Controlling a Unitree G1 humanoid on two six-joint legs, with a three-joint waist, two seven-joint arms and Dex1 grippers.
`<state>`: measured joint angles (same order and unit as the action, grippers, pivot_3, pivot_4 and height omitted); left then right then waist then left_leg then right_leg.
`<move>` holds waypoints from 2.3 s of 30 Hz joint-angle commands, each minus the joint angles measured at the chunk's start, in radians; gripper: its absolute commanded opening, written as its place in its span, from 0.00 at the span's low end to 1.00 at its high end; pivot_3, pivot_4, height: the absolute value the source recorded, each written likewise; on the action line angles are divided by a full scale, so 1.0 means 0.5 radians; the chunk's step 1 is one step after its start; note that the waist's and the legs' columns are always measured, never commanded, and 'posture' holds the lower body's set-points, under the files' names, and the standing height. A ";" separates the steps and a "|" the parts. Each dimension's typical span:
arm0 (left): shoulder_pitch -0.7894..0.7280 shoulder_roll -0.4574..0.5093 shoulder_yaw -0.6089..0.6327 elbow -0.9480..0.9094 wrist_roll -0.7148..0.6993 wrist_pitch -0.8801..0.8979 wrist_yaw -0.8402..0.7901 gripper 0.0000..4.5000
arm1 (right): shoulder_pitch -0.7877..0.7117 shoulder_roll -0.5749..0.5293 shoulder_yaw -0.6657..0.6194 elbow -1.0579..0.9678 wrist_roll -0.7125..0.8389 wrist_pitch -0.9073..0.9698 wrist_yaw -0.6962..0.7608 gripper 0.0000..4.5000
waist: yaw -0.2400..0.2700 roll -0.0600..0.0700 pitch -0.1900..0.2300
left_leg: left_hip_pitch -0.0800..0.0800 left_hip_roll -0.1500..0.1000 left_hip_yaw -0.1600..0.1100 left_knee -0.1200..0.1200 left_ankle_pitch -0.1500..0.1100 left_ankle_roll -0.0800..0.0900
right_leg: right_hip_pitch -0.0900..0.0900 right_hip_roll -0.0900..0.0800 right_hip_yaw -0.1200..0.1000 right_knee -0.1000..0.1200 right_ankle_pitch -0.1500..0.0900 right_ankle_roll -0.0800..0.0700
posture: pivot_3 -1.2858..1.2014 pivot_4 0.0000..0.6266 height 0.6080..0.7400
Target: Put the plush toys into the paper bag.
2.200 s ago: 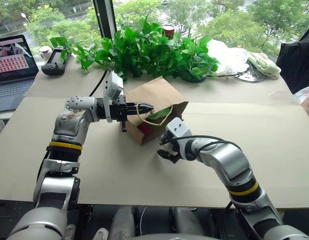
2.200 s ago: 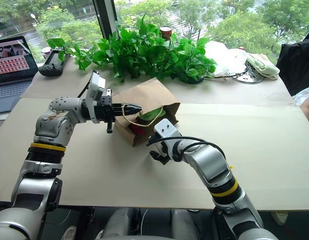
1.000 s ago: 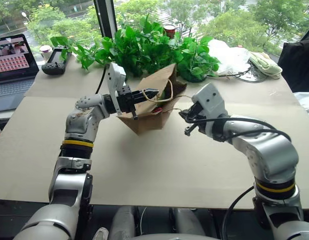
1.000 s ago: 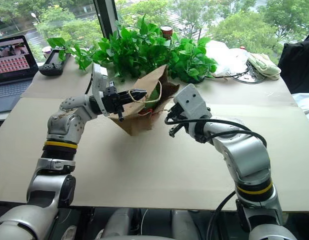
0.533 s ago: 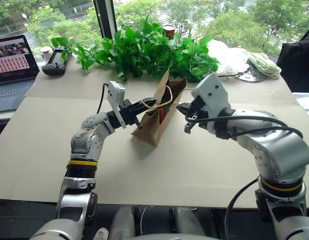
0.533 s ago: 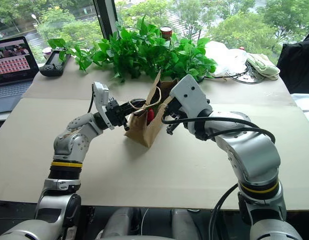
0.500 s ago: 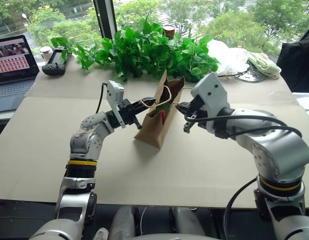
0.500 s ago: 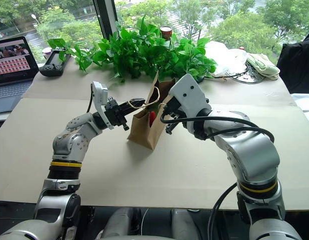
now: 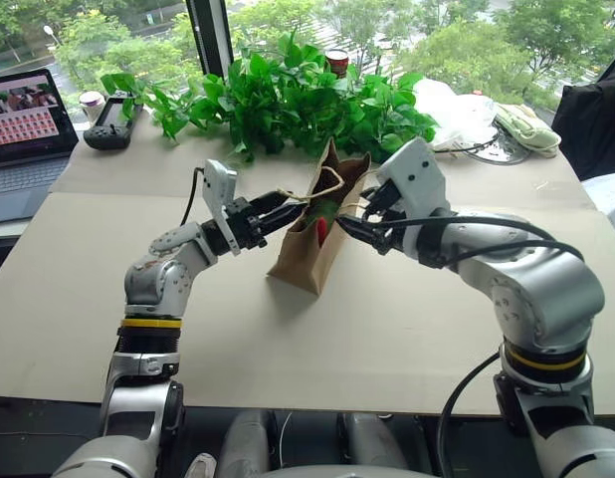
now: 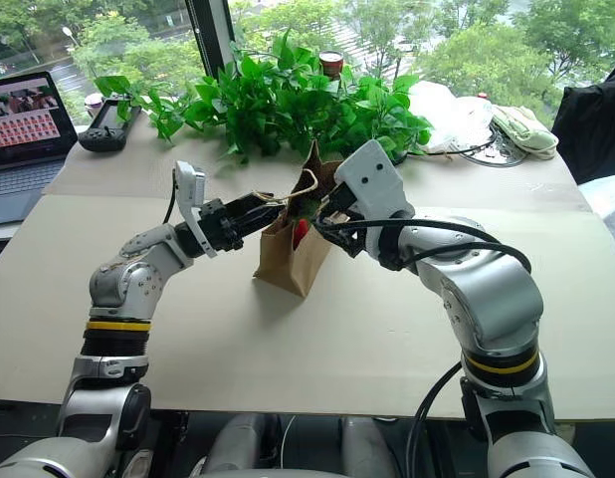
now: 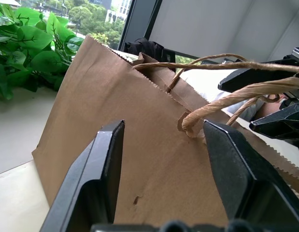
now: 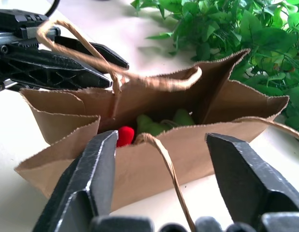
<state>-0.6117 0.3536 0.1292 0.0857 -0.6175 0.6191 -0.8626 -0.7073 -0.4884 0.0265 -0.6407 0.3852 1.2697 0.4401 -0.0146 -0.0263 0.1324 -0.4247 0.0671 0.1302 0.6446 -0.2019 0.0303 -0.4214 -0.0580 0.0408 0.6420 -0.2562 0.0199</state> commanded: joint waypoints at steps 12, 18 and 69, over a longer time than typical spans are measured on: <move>0.488 0.304 0.162 -0.538 -0.216 0.249 0.078 0.82 | 0.150 -0.461 -0.838 -0.082 0.879 -0.016 0.649 0.99 | 0.001 0.000 0.000 | 0.003 0.000 -0.001 -0.003 0.000 0.000 | 0.003 -0.001 0.001 -0.002 0.000 0.000 | 0.52 0.24 1.00; 0.622 0.278 0.111 -0.584 -0.130 0.080 0.092 0.82 | 0.437 -0.646 -0.596 -0.147 0.894 -0.122 0.728 0.69 | 0.005 0.000 0.000 | 0.003 0.000 -0.002 -0.003 0.000 0.000 | 0.004 -0.002 0.001 -0.004 0.000 0.000 | 0.52 0.24 1.00; 0.469 -0.056 -0.365 -0.472 0.649 -0.397 0.637 0.82 | -0.200 0.482 0.390 0.661 0.012 -0.291 -0.121 0.00 | 0.002 0.000 0.000 | 0.001 0.000 0.011 -0.003 0.000 0.000 | 0.000 -0.002 0.000 -0.001 0.000 -0.001 | 0.52 0.24 1.00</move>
<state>-0.3455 0.3415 -0.0525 -0.1614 -0.3116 0.4581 -0.5598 -0.7763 -0.2546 0.2274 -0.2834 0.3956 1.1215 0.3851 -0.0135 -0.0263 0.1324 -0.4239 0.0671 0.1358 0.6429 -0.2018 0.0305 -0.4213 -0.0590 0.0409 0.6416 -0.2561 0.0194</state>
